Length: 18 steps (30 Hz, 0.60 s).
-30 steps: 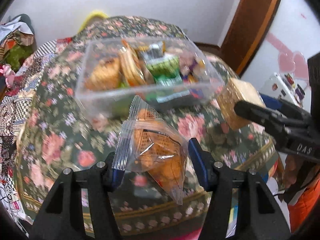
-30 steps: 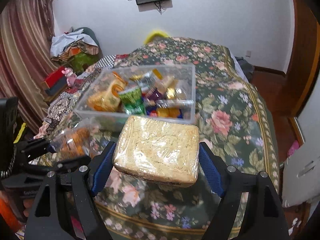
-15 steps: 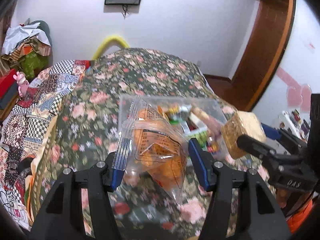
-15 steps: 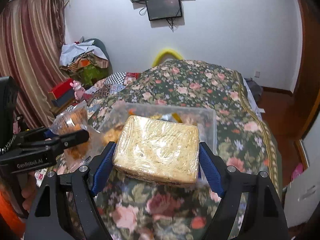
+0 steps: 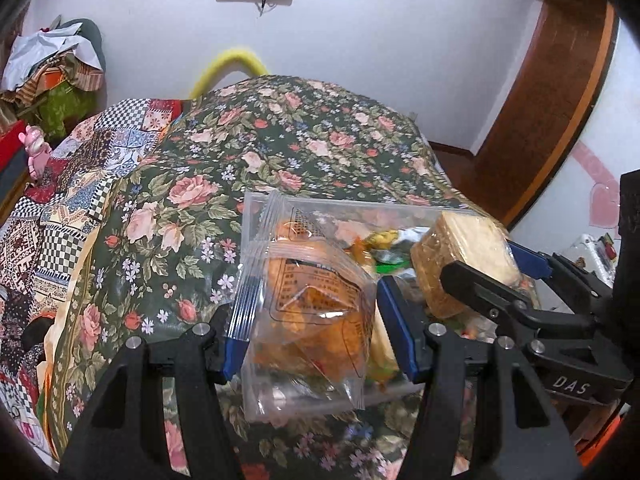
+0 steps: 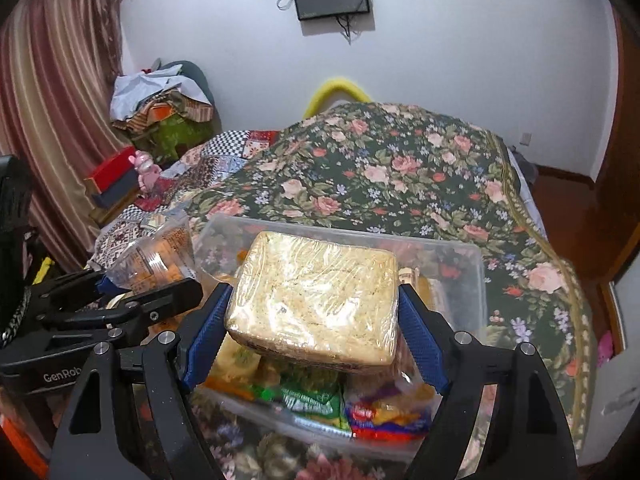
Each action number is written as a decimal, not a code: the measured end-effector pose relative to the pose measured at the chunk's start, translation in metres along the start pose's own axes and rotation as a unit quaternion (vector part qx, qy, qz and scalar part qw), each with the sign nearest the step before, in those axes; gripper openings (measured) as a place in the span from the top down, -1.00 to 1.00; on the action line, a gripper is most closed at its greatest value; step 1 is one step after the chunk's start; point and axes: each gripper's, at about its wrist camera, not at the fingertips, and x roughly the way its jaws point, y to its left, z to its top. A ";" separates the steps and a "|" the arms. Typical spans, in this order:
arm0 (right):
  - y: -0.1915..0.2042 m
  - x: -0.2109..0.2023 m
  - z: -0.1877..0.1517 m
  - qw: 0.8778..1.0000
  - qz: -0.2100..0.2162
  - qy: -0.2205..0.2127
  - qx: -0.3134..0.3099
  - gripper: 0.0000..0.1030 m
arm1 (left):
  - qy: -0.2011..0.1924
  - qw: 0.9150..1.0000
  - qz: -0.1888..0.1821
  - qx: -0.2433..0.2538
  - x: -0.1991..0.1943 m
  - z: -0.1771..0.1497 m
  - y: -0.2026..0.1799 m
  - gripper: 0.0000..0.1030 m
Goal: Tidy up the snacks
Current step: 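Carry snack bag over box with left tool while right tool carries square cake, then release snack bag into box with left tool while right tool releases square cake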
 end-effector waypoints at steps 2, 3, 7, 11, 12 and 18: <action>-0.001 0.005 0.001 1.000 -0.001 0.002 0.004 -0.48 | 0.005 1.000 -0.005 -0.007 0.008 0.003 0.005 -0.15; -0.002 0.007 0.004 1.000 0.001 0.002 0.004 -0.47 | 0.006 1.000 -0.007 -0.012 0.012 0.005 0.007 -0.15; -0.001 0.008 0.007 1.000 0.003 0.004 0.005 -0.47 | 0.010 1.000 0.001 -0.023 0.023 0.013 0.012 -0.16; -0.002 0.005 0.006 1.000 0.007 0.006 0.005 -0.48 | 0.009 1.000 0.022 -0.011 0.027 0.018 0.009 -0.23; -0.002 0.002 0.005 1.000 0.008 0.005 0.006 -0.48 | 0.012 1.000 0.025 -0.006 0.027 0.018 0.008 -0.29; -0.003 -0.019 0.007 1.000 0.000 -0.009 -0.008 -0.48 | -0.002 1.000 0.016 0.007 0.006 0.017 0.004 -0.34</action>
